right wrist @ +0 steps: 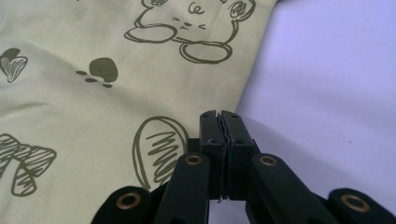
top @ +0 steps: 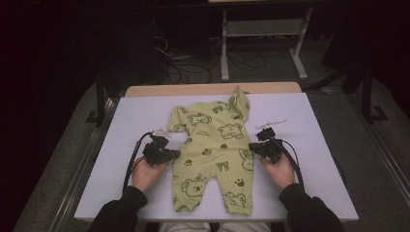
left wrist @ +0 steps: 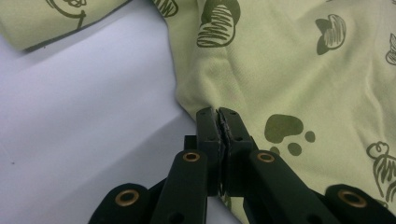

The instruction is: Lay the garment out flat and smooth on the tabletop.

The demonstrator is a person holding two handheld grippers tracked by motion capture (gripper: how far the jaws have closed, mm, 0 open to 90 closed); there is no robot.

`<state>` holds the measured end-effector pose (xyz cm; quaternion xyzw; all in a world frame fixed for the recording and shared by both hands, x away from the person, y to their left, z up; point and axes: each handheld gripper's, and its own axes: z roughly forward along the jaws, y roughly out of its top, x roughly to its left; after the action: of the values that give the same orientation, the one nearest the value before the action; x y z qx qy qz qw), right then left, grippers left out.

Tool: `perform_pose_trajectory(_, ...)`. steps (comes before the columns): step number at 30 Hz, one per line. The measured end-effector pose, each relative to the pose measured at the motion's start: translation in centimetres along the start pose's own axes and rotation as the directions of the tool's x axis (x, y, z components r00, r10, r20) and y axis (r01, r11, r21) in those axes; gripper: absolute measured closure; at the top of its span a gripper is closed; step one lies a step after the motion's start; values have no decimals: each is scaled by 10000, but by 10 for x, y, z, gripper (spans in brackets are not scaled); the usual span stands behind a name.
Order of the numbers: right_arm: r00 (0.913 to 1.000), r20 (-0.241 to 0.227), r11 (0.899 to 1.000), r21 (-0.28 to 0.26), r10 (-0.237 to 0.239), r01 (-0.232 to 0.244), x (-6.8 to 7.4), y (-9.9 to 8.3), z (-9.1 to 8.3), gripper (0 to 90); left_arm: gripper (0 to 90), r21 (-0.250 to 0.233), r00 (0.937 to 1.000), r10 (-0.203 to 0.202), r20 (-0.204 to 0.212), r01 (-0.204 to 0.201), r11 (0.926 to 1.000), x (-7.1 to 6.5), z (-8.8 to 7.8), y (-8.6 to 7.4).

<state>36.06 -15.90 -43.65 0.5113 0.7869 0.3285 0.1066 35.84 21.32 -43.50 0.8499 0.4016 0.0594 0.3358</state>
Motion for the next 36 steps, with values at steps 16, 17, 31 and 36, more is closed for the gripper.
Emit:
perform_pose_trajectory(16,9996,-77,9996,27,276,-275,-3,-1,-4,871,613,-1480,9755,-1861,1171,2024,9680,37,-2,37)
perform_pose_trajectory(17,9996,-93,9997,25,259,-259,-3,-1,-4,871,614,-1502,9719,-2012,1225,2185,9642,40,3,41)
perform_pose_trajectory(31,9991,-265,9995,-55,318,-320,-5,-1,-4,867,806,-1537,9072,-3848,1703,4102,8990,62,51,60)
perform_pose_trajectory(36,9991,-295,9995,-74,309,-311,-5,0,-5,867,864,-1813,9392,-3422,282,3414,9223,63,43,61)
